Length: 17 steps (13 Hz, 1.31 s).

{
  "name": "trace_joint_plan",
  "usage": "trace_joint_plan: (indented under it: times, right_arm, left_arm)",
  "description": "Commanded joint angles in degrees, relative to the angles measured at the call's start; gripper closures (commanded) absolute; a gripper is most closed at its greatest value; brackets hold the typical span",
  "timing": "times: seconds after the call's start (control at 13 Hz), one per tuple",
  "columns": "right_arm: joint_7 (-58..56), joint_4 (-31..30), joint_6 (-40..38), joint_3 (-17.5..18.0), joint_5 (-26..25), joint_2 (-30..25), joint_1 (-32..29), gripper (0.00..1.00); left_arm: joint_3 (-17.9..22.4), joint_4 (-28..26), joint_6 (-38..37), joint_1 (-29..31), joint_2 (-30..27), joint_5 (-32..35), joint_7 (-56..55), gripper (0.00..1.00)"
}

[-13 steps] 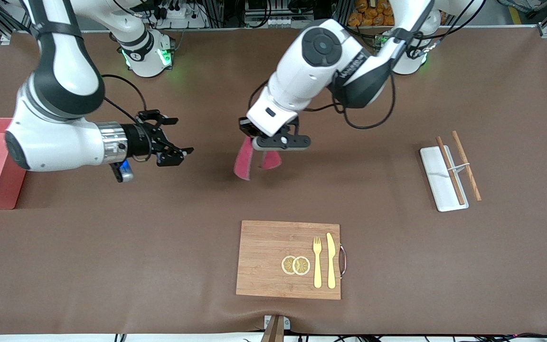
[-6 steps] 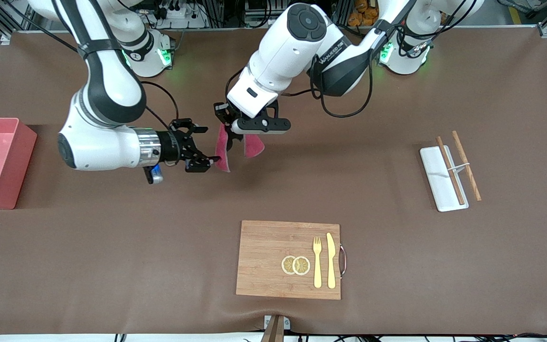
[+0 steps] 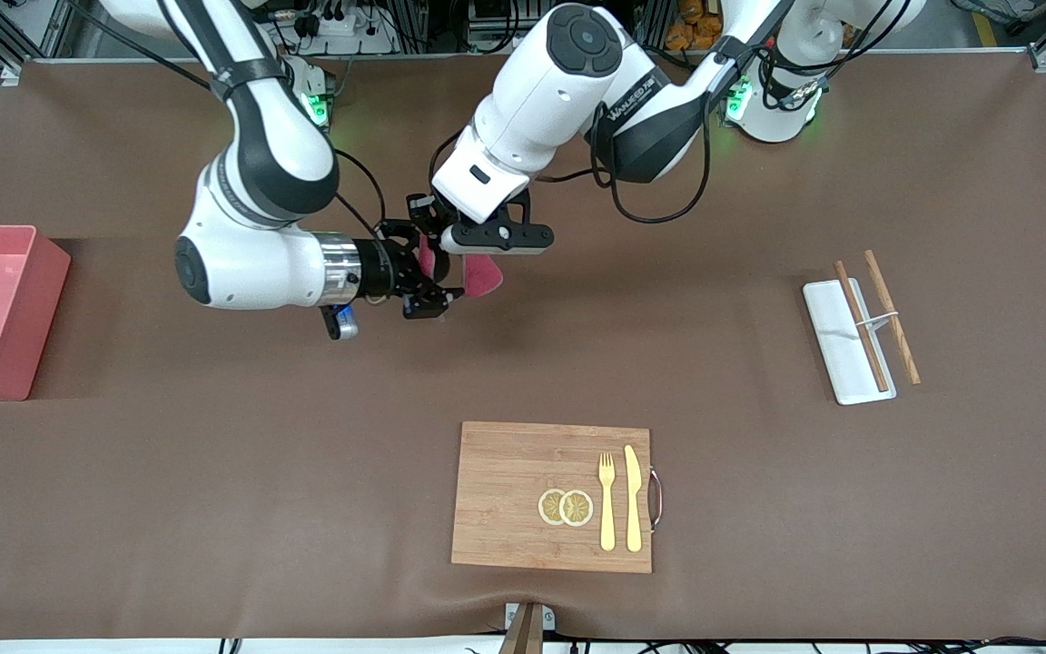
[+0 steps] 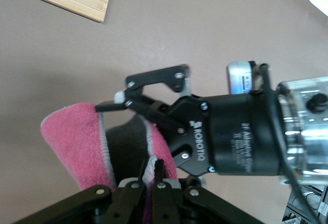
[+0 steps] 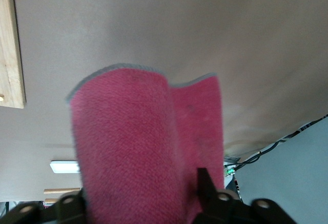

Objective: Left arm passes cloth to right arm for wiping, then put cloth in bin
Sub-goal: 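Grasp the hanging cloth with the right gripper below the left gripper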

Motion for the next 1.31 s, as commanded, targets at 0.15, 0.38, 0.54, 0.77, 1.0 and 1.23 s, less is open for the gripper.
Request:
trace_joint_plan:
  times: [0.15,0.38,0.54,0.77,1.0,1.23]
  right_arm:
    - [-0.3,0.1,0.0,-0.6,1.4,0.0,0.0,1.0]
    - [-0.5,0.4,-1.3,-0.7,1.3,0.1,-1.2,1.0]
    - [-0.8,0.8,-2.9,-0.7,1.3,0.0,-2.7,1.0]
    - [-7.1,1.7,-7.5,-0.9,-0.4,-0.5,-5.2,1.0]
    - [-11.6,1.6,-4.2,-0.7,-17.8,-0.3,-2.3,1.0]
    - [-13.2,1.3,1.5,-0.7,-33.8,1.4,0.7,1.0]
  left_arm:
    - [0.3,0.4,0.4,-0.4,-0.2,-1.1,-0.7,1.0]
    - [0.3,0.3,0.4,0.1,-0.4,-1.0,-0.6,1.0]
    - [0.3,0.3,0.4,0.5,-1.6,-1.4,-1.0,0.77]
    - [0.8,0.2,0.3,0.6,-2.5,-0.9,-4.1,0.0]
    - [1.3,-0.8,-0.8,4.2,-4.7,-0.9,-4.0,0.0]
    - [1.3,-1.1,-6.5,12.2,-6.4,1.9,-2.6,0.0]
